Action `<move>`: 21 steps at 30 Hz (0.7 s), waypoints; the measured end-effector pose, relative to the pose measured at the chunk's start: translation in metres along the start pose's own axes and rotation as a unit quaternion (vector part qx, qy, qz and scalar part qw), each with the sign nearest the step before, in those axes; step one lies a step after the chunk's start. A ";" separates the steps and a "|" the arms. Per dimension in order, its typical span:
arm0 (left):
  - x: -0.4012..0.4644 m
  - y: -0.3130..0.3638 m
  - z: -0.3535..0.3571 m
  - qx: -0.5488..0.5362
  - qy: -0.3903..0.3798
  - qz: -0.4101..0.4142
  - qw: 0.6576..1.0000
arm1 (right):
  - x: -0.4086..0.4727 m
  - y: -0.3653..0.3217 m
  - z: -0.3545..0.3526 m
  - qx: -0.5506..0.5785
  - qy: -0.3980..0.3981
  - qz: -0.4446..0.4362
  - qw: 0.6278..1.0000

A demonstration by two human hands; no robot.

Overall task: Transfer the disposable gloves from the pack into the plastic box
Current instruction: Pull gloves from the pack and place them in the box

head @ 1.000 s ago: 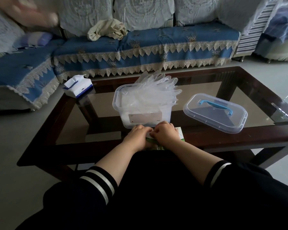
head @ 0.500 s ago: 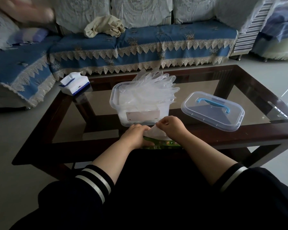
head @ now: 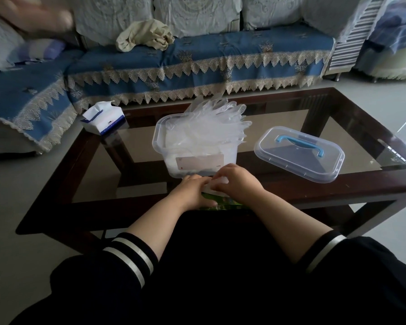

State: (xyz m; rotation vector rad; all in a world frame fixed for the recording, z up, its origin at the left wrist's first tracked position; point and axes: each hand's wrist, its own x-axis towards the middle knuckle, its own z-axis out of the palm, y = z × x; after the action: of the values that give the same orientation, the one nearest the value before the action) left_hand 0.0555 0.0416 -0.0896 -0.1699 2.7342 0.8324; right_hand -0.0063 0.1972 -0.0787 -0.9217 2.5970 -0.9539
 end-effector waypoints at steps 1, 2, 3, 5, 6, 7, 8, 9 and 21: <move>0.000 0.001 -0.001 -0.001 -0.002 -0.001 1.000 | 0.000 -0.001 0.001 -0.037 -0.002 -0.005 0.999; 0.002 0.000 0.000 -0.002 -0.004 0.000 1.000 | 0.000 -0.002 0.002 -0.054 0.004 -0.012 0.998; 0.003 0.000 0.000 0.001 -0.006 -0.001 1.000 | 0.001 -0.002 0.002 -0.052 0.014 -0.016 0.998; 0.003 0.003 -0.001 0.013 -0.008 -0.007 1.000 | 0.002 -0.003 0.002 0.003 0.037 -0.012 0.999; 0.003 0.003 -0.001 0.010 -0.009 -0.009 1.000 | 0.003 -0.003 0.002 0.040 0.052 -0.005 0.998; 0.003 0.003 -0.002 0.001 -0.009 -0.015 1.000 | 0.003 -0.003 0.000 0.074 0.067 0.006 0.995; 0.003 0.001 -0.003 -0.009 -0.007 -0.022 1.000 | 0.003 -0.003 -0.002 0.106 0.079 0.017 0.991; 0.003 0.000 -0.003 -0.012 -0.005 -0.029 1.000 | 0.002 -0.003 -0.004 0.138 0.086 0.030 0.986; 0.006 -0.002 0.000 0.046 -0.004 -0.033 0.998 | -0.001 -0.002 -0.008 0.145 0.152 0.002 0.978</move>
State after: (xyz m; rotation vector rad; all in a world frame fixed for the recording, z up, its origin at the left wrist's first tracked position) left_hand 0.0497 0.0397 -0.0925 -0.2368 2.7359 0.6878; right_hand -0.0082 0.2006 -0.0713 -0.7418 2.5894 -1.5288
